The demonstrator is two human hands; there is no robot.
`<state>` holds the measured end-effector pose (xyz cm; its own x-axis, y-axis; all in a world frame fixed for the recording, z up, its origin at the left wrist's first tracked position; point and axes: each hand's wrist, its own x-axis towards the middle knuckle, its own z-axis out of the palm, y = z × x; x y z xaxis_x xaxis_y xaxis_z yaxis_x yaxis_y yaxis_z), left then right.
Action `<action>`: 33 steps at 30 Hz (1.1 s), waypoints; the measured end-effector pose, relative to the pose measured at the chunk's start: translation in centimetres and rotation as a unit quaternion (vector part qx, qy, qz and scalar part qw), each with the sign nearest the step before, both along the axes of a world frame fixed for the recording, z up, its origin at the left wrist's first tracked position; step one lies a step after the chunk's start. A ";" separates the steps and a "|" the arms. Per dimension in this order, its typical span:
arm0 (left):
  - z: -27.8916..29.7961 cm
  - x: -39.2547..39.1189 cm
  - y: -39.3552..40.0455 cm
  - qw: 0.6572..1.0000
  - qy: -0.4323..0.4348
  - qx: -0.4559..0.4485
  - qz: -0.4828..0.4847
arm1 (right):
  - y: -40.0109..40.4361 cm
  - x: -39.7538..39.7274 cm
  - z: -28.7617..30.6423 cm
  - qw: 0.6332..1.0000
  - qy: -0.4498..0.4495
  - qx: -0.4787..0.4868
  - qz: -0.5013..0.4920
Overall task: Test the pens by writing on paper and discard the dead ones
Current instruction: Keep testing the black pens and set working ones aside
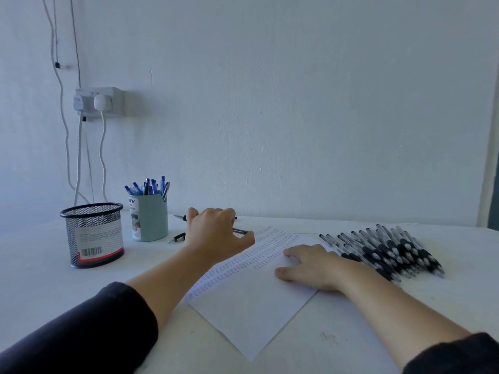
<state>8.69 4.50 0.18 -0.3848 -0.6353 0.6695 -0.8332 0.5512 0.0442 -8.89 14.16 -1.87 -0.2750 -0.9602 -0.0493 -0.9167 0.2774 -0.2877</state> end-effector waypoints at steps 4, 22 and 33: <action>-0.4 0.0 -0.6 0.999 -0.031 0.003 -0.042 | 0.1 0.1 0.1 1.000 0.004 0.001 0.002; -0.8 -2.8 2.2 0.805 0.403 0.411 -0.146 | 1.8 1.5 1.5 0.999 0.034 0.003 0.042; -1.3 -3.3 2.1 0.862 0.344 0.362 -0.081 | 1.6 1.4 1.3 0.999 0.019 0.008 0.033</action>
<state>5.44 6.62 -1.14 -0.1769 -0.9584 0.2239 -0.3870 0.2769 0.8795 -7.49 15.77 -0.58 -0.2128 -0.9755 -0.0563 -0.9433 0.2201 -0.2486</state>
